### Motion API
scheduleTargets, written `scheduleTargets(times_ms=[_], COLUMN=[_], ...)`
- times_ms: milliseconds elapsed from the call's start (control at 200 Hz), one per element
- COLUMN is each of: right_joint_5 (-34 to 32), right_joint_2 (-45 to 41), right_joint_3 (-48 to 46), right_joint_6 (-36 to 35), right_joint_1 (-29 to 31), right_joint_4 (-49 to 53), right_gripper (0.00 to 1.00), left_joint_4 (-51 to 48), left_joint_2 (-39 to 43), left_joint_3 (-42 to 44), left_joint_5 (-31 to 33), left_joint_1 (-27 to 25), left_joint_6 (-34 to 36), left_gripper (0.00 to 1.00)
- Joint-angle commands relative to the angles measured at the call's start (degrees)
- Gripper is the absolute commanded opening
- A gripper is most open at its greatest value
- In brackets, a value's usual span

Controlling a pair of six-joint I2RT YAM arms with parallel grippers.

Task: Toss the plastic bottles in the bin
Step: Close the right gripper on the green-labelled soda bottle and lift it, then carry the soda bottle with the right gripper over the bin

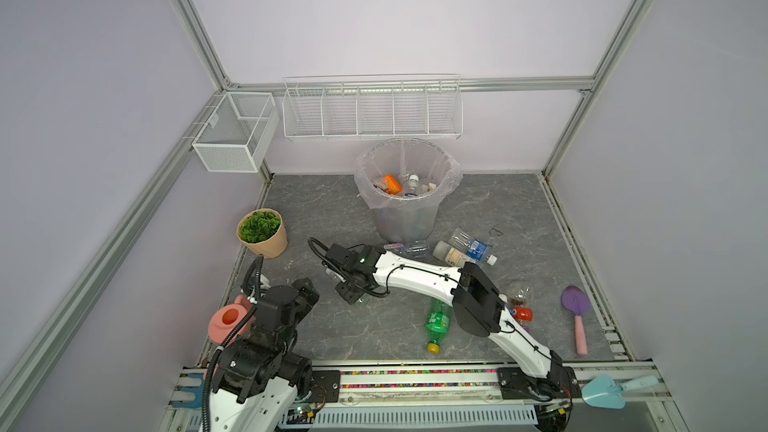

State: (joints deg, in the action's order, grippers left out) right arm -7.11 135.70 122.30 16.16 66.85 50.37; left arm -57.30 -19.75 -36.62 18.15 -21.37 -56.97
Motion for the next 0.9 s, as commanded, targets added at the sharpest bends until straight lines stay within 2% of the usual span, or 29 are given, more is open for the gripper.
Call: scheduleTargets(times_ms=[0,105,175,605,745,895], right_joint_5=[-1.8,-2.5,-3.3,-12.9,-16.4,-23.3], right_joint_2=[-7.1,-9.6,-11.0,-26.1,-33.5,-42.1], right_joint_3=[0.1,-0.3,-0.3,-1.0,-4.4,-8.9], right_joint_6=[-1.9,-2.6,-3.1,-9.5,-12.3,-15.3], right_joint_1=[0.2,0.2,0.2,0.1,0.1,0.2], right_joint_4=[-0.1,-0.5,-0.4,-1.1,-5.0,-9.1], right_gripper=[0.23,0.14,0.12,0.16,0.16,0.19], left_joint_4=[-1.1,-1.0,-0.9,4.7,6.2,6.3], left_joint_2=[0.7,0.6,0.4,-3.4,-3.8,-3.7], left_joint_3=[0.2,0.1,0.1,0.2,0.7,1.0], left_joint_5=[0.6,0.5,0.5,-3.1,-4.5,-4.5], left_joint_1=[0.3,0.3,0.3,0.2,0.2,0.1], left_joint_6=[-0.6,-0.6,-0.5,3.1,3.4,3.4], left_gripper=[0.89,0.89,0.9,0.87,0.86,0.86])
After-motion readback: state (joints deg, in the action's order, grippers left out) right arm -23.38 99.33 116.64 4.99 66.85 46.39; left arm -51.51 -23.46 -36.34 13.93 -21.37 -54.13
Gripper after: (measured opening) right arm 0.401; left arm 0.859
